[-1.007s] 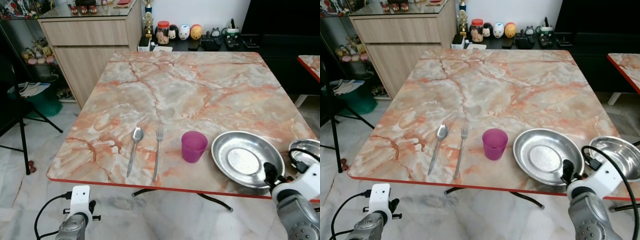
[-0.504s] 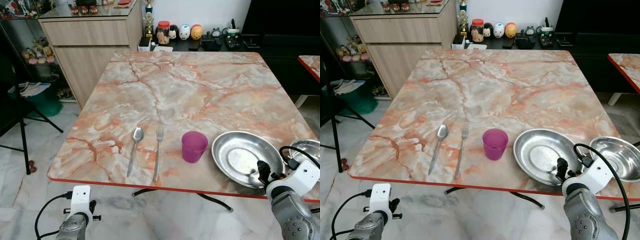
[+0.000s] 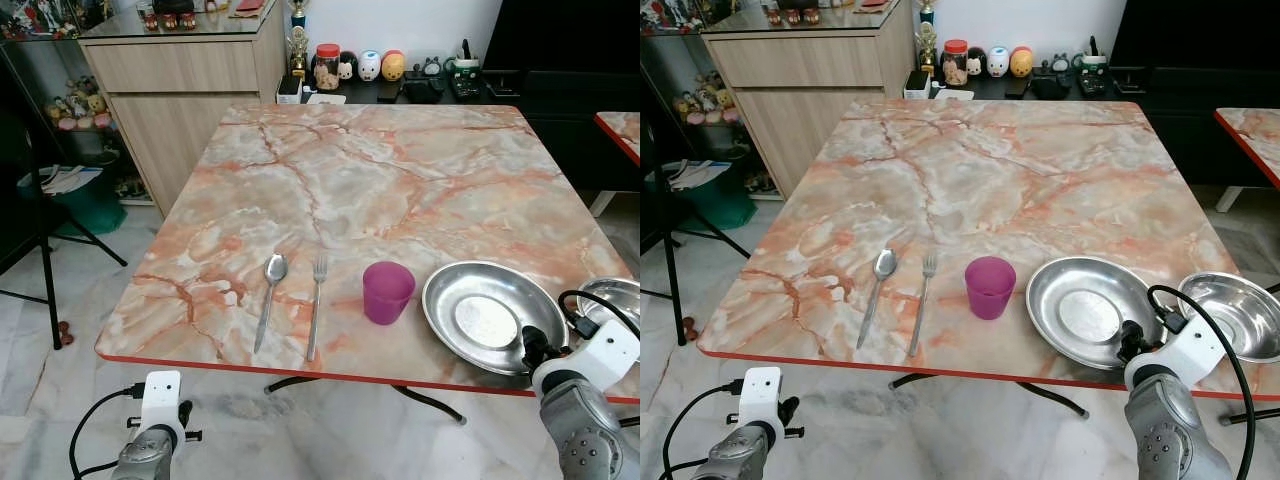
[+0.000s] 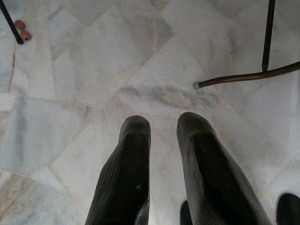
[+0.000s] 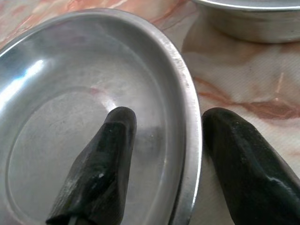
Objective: Setting the table
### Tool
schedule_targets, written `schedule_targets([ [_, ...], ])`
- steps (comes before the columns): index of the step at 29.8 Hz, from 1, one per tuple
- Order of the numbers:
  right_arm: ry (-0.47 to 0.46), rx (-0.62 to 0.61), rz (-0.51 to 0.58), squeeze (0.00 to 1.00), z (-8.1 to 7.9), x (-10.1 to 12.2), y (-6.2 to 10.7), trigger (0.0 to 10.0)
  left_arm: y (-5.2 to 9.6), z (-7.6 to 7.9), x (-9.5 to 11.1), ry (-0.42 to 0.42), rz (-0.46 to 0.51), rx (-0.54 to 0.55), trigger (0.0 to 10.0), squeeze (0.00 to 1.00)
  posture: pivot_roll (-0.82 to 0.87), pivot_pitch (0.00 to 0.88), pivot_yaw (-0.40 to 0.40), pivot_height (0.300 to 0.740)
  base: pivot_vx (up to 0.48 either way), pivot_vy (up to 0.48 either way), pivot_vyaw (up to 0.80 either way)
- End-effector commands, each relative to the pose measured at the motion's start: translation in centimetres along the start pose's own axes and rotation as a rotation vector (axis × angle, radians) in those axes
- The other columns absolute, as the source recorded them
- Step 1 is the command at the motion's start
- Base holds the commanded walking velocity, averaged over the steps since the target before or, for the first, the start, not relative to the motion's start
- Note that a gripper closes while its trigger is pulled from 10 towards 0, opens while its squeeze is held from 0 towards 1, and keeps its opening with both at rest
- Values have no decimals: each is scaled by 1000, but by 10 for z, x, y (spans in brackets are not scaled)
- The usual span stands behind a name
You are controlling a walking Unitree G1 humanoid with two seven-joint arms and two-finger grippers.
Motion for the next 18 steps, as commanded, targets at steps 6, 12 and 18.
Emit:
schedule_targets([
  [6,-7,-32,1,0,2,0,-4,0,0,0,1,-17,1,7,10000,0,-1,0,14,740,0,0,0],
  [12,-15,-20,-4,0,-4,-2,-4,0,0,0,1,-29,3,4,10000,0,4,0,9,740,0,0,0],
  [18,-23,-5,-6,0,-7,-3,-5,0,0,1,1,-39,2,2,10000,0,4,0,9,740,0,0,0],
])
Point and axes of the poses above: a point about 5 cm out from each wrist's last joint towards the gripper, its own y axis pointing back from the gripper into the wrist, its own x axis along the axis of the wrist's last joint, z = x × y, the point moved 5 cm from there along -y, pointing out of the wrist towards the gripper, and after that the axes turned 11 degrees about -y, right-handed, at the moved point
